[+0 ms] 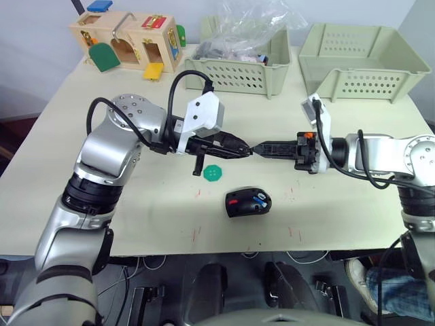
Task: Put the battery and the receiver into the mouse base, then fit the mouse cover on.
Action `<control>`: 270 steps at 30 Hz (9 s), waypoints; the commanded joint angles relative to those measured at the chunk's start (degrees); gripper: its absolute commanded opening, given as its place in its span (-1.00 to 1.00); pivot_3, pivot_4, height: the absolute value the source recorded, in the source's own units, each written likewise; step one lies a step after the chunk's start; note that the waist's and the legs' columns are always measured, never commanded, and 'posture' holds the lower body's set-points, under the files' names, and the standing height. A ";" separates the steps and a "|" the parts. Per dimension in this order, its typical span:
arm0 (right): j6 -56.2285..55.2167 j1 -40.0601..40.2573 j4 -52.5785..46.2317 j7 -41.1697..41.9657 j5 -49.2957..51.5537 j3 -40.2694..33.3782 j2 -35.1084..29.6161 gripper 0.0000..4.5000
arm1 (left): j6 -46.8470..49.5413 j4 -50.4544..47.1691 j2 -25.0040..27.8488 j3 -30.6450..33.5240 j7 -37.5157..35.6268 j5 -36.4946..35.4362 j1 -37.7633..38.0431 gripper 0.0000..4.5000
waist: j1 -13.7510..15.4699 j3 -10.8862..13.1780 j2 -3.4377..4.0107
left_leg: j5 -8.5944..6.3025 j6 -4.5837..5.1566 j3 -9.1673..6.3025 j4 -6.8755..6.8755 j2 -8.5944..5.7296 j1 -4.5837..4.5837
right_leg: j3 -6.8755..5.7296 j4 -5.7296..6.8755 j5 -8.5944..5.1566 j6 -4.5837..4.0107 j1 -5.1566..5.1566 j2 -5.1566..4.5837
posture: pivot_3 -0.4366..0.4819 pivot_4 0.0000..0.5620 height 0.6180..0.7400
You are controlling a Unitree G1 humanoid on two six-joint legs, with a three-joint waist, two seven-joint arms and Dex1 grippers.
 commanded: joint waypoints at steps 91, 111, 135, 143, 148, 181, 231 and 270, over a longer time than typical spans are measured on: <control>20.75 -22.76 1.23 5.40 -5.73 14.50 -13.94 -1.00 | 7.74 -16.59 1.43 7.04 12.30 -3.90 30.29 0.98 | -1.45 0.12 0.30 | 0.00 0.00 0.18 -0.07 0.03 0.07 | 0.26 0.08 0.06 -0.02 -0.18 0.01 | -0.05 -0.47 1.00; 21.48 -29.88 -2.85 26.02 -25.36 23.77 -13.18 -1.00 | -3.89 -5.86 -6.12 -5.34 14.76 9.39 25.92 0.98 | -1.11 0.10 0.28 | 0.00 0.00 0.08 -0.05 0.02 -0.04 | 0.13 0.04 0.08 -0.03 -0.19 -0.01 | -0.05 -0.47 1.00; 21.48 -29.91 -2.62 28.22 -27.49 23.88 -12.24 -1.00 | -7.29 -1.94 -8.35 -7.18 13.58 12.99 25.47 0.76 | -1.23 0.10 0.28 | 0.00 0.00 0.09 -0.06 0.03 -0.04 | 0.14 0.07 0.08 -0.03 -0.22 -0.02 | -0.05 -0.47 1.00; 21.48 -29.63 -2.32 27.71 -28.44 24.02 -11.02 -1.00 | -7.45 -1.45 -8.70 -6.58 13.59 12.93 25.28 0.31 | -1.18 0.10 0.28 | 0.00 0.00 0.09 -0.05 0.02 -0.04 | 0.14 0.08 0.09 -0.03 -0.22 -0.02 | -0.05 -0.47 1.00; 21.48 -29.73 -3.16 27.29 -30.73 27.03 -10.10 -1.00 | -7.20 -1.38 -8.84 -6.60 13.60 12.99 25.03 0.31 | -1.23 0.10 0.28 | 0.00 0.00 0.08 -0.05 0.02 -0.04 | 0.14 0.08 0.09 -0.03 -0.22 -0.03 | -0.05 -0.47 1.00; 21.48 -30.71 3.05 29.12 -47.18 35.76 2.28 -1.00 | -7.25 -0.09 -9.50 -7.41 13.77 14.31 25.36 0.31 | -1.28 0.09 0.29 | 0.01 0.00 0.08 -0.02 0.00 -0.02 | 0.13 0.21 0.09 -0.03 -0.23 -0.03 | -0.05 -0.47 1.00; 21.48 -28.60 1.50 27.59 -44.17 37.74 2.41 -1.00 | 0.53 -9.58 -7.08 -7.41 15.30 13.48 28.29 0.31 | -1.39 0.09 0.30 | 0.01 0.00 0.06 -0.03 0.01 -0.02 | 0.12 0.21 0.09 -0.03 -0.24 -0.02 | -0.05 -0.47 1.00; 21.48 -27.88 1.50 26.56 -44.49 39.83 2.03 -1.00 | 0.35 -9.03 -7.45 -7.72 15.69 13.63 28.27 0.31 | -1.38 0.09 0.29 | 0.01 0.00 0.06 -0.03 0.01 -0.01 | 0.12 0.21 0.09 -0.03 -0.24 -0.02 | -0.05 -0.47 1.00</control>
